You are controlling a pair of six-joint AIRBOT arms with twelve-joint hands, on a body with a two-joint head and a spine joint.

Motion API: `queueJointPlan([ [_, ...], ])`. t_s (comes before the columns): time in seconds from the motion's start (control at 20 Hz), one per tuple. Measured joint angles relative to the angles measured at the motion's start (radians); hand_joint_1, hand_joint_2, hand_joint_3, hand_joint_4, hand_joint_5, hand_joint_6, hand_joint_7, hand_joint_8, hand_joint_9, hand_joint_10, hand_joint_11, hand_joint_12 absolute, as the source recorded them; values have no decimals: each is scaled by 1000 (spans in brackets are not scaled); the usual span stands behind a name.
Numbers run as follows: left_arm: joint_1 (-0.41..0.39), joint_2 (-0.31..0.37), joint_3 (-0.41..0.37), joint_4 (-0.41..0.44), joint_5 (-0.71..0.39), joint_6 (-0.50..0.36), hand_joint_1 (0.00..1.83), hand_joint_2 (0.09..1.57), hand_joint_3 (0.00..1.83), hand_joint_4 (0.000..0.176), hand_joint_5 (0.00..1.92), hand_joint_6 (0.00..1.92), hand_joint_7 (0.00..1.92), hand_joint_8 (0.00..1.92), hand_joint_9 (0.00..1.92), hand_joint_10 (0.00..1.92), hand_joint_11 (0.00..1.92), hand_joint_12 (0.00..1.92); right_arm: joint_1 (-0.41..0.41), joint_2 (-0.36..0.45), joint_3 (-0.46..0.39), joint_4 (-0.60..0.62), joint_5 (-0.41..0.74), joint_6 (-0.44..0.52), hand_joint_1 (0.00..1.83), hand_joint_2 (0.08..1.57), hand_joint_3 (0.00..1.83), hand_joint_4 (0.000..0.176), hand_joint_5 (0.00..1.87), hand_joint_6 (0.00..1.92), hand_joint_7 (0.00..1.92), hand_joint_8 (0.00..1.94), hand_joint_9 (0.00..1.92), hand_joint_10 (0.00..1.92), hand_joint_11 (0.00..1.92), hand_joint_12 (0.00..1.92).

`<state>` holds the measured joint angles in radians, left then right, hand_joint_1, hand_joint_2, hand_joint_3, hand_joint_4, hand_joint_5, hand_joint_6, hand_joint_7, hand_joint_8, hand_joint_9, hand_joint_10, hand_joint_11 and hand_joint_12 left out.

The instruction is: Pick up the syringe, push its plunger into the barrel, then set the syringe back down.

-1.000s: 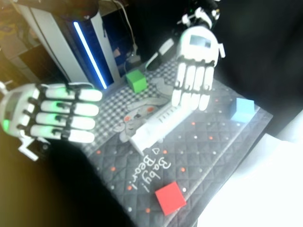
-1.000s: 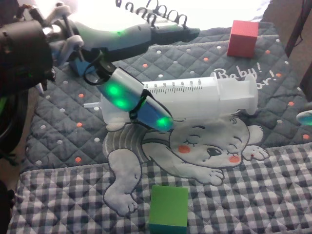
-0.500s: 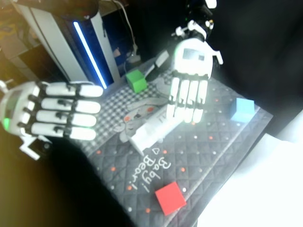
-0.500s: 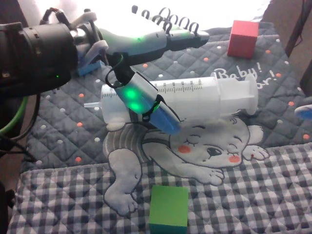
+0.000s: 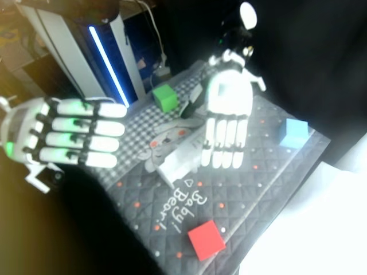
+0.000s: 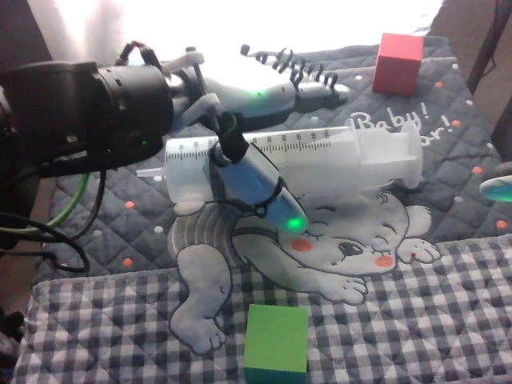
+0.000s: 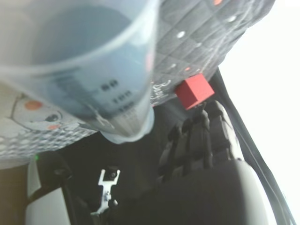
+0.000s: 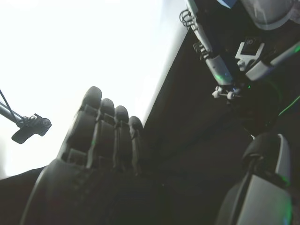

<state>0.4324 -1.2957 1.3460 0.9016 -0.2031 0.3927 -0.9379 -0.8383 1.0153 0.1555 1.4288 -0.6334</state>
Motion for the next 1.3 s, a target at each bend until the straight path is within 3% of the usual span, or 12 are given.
queueJointPlan([
  [0.05,0,0,2,-1,3,0,517,684,10,0,88,6,157,8,189,10,64,228,0,0,0,-1,2,0,747,617,0,2,179,9,203,10,213,13,187,135],
  [0.1,1,0,8,0,5,0,625,699,9,0,58,0,109,2,124,1,12,161,1,0,0,0,2,0,751,610,0,22,179,8,204,10,214,13,194,139],
  [0.25,16,-13,25,-2,37,0,665,737,17,0,9,1,58,1,48,1,1,8,1,0,0,-11,2,1,743,599,0,26,194,10,208,7,211,8,188,135],
  [0.35,20,-24,31,-3,45,0,541,745,5,0,82,8,131,8,146,14,99,48,1,-2,0,-14,2,0,766,595,0,21,189,6,206,5,213,7,198,140],
  [0.55,21,-49,56,-3,56,0,390,819,24,0,29,1,68,1,86,1,36,26,1,-2,-1,-10,2,0,753,607,0,60,206,8,244,13,254,16,240,160],
  [0.75,27,-77,80,12,96,0,460,788,2,0,44,4,85,9,94,12,69,37,1,-2,-2,-13,1,0,798,585,0,48,206,4,237,4,252,9,239,161],
  [0.8,28,-84,90,14,104,0,431,800,7,0,63,8,113,13,120,17,85,47,1,-2,-2,-14,2,1,799,599,0,33,214,7,244,6,261,11,254,169],
  [0.85,29,-86,91,17,110,0,454,809,9,0,12,1,37,2,35,3,16,9,1,-2,-2,-14,2,1,832,606,3,33,216,6,239,4,255,7,249,169],
  [1.05,35,-86,91,18,111,0,485,798,0,0,39,2,104,7,105,11,60,33,1,-2,-2,-14,2,2,811,625,9,23,211,2,237,1,250,3,241,167],
  [1.15,39,-86,91,17,108,0,764,798,9,0,77,0,169,1,186,3,125,75,1,-2,-2,-14,2,2,845,604,0,32,216,4,239,1,245,1,229,162],
  [1.25,40,-86,91,16,108,-3,797,819,5,0,153,7,260,8,292,14,224,130,1,-2,-2,-14,1,2,839,607,0,32,213,2,238,1,247,1,235,165],
  [1.3,39,-86,91,14,106,-8,909,902,15,0,246,13,341,11,391,8,246,308,1,-3,-2,-14,2,2,844,609,1,26,227,7,252,6,264,8,251,173],
])
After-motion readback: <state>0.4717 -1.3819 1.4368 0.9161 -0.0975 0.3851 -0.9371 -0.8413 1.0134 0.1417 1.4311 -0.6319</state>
